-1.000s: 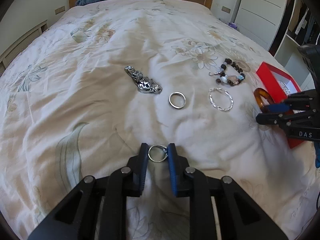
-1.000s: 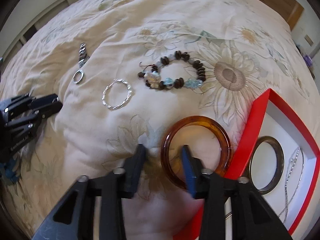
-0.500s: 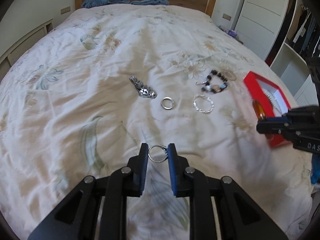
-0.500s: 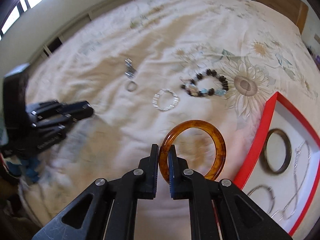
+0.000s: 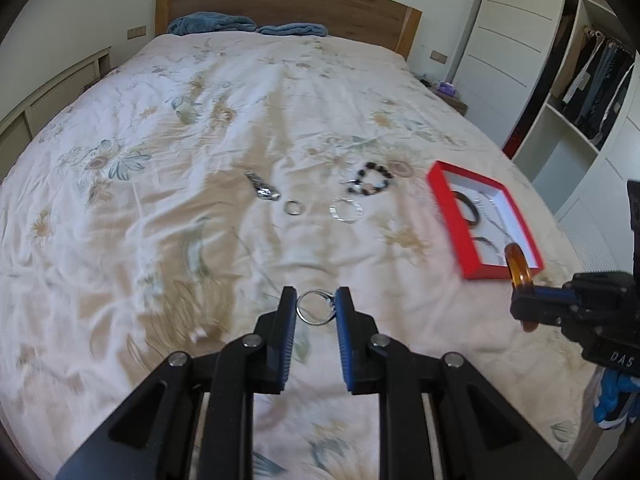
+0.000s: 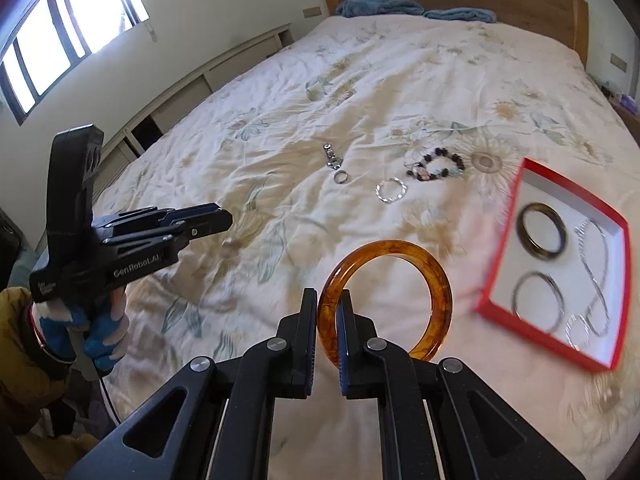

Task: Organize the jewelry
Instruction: 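Lower the amber bangle into the box and open the right gripper while the left lowers the ring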

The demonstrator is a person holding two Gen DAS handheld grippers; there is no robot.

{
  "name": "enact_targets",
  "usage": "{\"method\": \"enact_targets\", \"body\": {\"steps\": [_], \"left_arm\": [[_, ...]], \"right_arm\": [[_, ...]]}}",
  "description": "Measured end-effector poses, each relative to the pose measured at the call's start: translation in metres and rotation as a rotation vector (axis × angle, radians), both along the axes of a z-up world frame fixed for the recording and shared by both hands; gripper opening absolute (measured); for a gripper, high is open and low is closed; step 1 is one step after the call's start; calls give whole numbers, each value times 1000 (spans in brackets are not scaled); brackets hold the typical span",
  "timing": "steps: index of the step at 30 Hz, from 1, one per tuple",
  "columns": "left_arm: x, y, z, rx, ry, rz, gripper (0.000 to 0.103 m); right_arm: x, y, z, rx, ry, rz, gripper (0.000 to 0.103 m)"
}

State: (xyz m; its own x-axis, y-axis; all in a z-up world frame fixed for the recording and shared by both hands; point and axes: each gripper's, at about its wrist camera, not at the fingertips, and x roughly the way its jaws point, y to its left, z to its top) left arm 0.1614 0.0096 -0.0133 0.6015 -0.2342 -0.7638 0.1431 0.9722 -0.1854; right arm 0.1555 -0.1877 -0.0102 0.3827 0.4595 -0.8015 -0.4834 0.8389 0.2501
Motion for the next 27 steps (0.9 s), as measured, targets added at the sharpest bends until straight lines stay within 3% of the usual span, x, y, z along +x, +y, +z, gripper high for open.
{"method": "enact_targets", "body": {"steps": [6,13,19,27], "left_arm": [[-13,-48,13,-23,-15,-65,18],[-2,-121,19,-47,-15,-168,18],[33,-181,15,-48,-6,-242,18],[115,-242,-11,-1,25,-281,18]], "right_arm": [[-28,-49,12,-6,-25,-68,9],[-37,-111,26,-49,-54,-136,9],[-14,-154,21,-65,-48,-190,9],[62,-174,-9,-80,-13,-168,9]]}}
